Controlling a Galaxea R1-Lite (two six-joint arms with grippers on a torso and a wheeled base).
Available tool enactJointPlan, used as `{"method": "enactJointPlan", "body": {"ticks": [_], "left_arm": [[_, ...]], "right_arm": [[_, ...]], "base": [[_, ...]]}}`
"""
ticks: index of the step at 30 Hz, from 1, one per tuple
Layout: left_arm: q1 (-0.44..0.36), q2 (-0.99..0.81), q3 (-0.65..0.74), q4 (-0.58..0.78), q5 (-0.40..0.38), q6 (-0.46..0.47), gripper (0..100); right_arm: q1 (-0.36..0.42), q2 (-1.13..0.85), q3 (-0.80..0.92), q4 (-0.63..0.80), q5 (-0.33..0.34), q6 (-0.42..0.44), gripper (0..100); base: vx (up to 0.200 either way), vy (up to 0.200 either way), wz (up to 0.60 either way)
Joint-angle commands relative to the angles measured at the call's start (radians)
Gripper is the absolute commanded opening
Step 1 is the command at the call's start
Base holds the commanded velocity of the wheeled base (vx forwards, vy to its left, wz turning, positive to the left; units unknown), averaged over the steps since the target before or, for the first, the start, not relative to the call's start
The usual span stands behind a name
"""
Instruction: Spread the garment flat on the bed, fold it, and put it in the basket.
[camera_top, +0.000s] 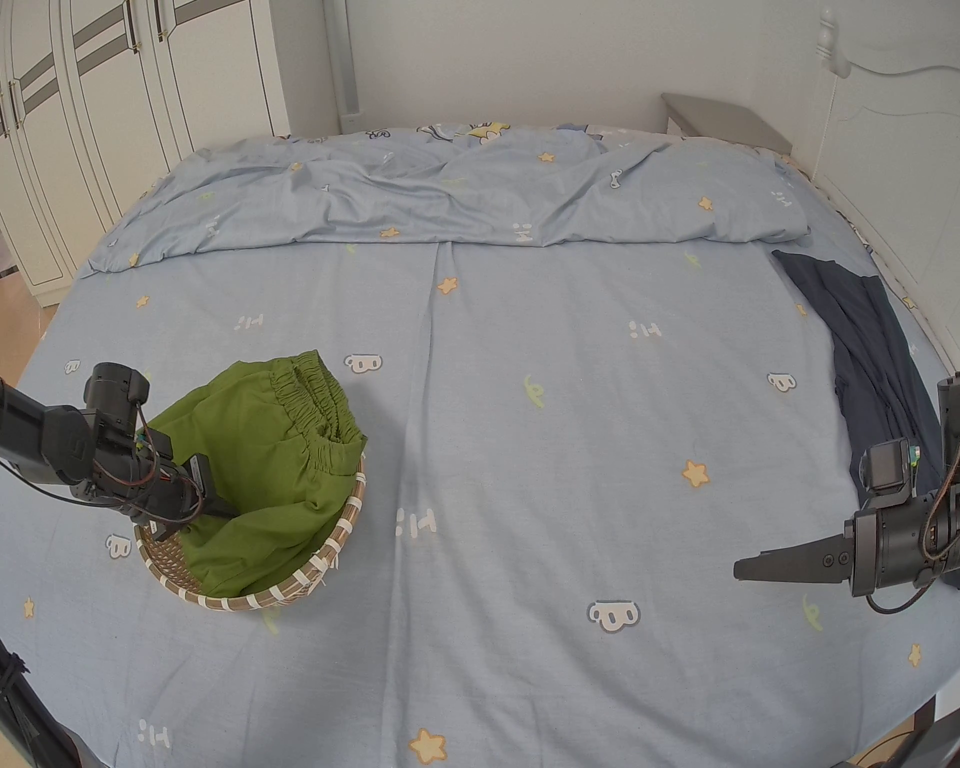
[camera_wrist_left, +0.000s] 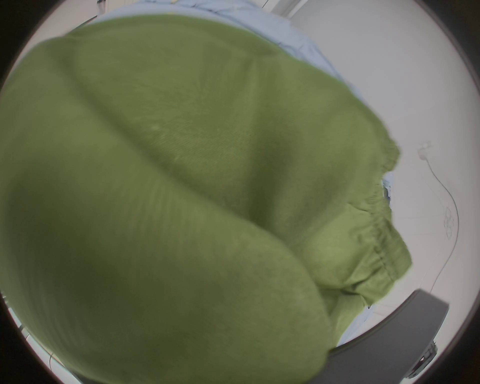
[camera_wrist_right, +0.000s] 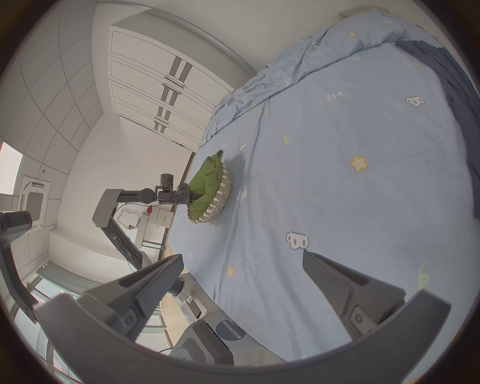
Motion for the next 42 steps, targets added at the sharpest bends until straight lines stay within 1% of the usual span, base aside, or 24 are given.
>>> {"method": "enactJointPlan", "body": {"ticks": [1,5,9,10,12,15,18,20,21,24,32,35,37,39,40,41,42], "left_arm": [[-0.029,0.115,-0.035,0.028,0.036,-0.018,0],[-0.029,0.143,-0.056,0.052,0.079,-0.019,0],[-0.03,0.129,-0.072,0.088,0.083,-0.019,0],[-0.03,0.127,-0.072,0.091,0.083,-0.019,100],[-0.035,0.117,-0.072,0.094,0.083,-0.019,100],[-0.035,0.054,-0.07,0.097,0.083,-0.021,100],[-0.03,-0.071,-0.073,0.141,0.086,-0.019,100],[-0.03,-0.094,-0.073,0.151,0.09,-0.018,100],[-0.03,-0.161,-0.073,0.177,0.123,-0.012,100],[-0.035,-0.247,-0.073,0.223,0.143,-0.005,100],[-0.047,-0.308,-0.081,0.263,0.155,0.001,100],[-0.05,-0.361,-0.09,0.306,0.197,0.004,100],[-0.055,-0.404,-0.092,0.339,0.229,0.022,100],[-0.101,-0.512,-0.087,0.395,0.271,0.068,100],[-0.108,-0.534,-0.085,0.404,0.274,0.071,100],[-0.141,-0.603,-0.079,0.424,0.278,0.076,100],[-0.159,-0.634,-0.075,0.428,0.278,0.076,100]], "right_arm": [[0.001,0.001,0.001,0.0,0.0,0.0,100],[0.001,0.002,0.002,0.0,0.0,0.0,100],[0.001,0.002,0.002,0.0,0.0,0.0,100],[0.001,0.001,0.002,0.0,0.0,0.0,100],[0.001,-0.001,0.001,0.0,0.0,0.0,100],[0.001,-0.001,0.002,0.0,0.0,0.0,100],[0.001,-0.002,0.001,0.0,0.0,0.0,100],[0.001,-0.002,0.001,0.0,0.0,0.0,100],[0.001,-0.004,0.001,0.0,0.0,0.0,100],[0.001,-0.013,0.001,0.0,0.0,0.0,100],[0.001,-0.016,0.001,0.0,0.0,0.0,100],[-0.003,-0.022,0.001,0.0,-0.001,-0.002,100],[-0.008,-0.031,0.001,-0.002,-0.003,-0.002,100],[-0.009,-0.076,0.001,0.0,-0.013,-0.005,100],[-0.009,-0.087,0.001,0.0,-0.018,-0.008,100],[-0.002,-0.131,0.005,0.003,-0.046,-0.013,100],[0.001,-0.153,0.01,0.005,-0.058,-0.016,100]], "base": [[0.0,0.0,0.0],[0.0,0.0,0.0],[0.0,0.0,0.0],[0.0,0.0,0.0],[0.0,0.0,0.0],[0.0,0.0,0.0],[0.0,0.0,0.0],[0.0,0.0,0.0],[0.0,0.0,0.0],[0.0,0.0,0.0],[0.0,0.0,0.0],[0.0,0.0,0.0],[0.0,0.0,0.0],[0.0,0.0,0.0],[0.0,0.0,0.0],[0.0,0.0,0.0],[0.0,0.0,0.0]]}}
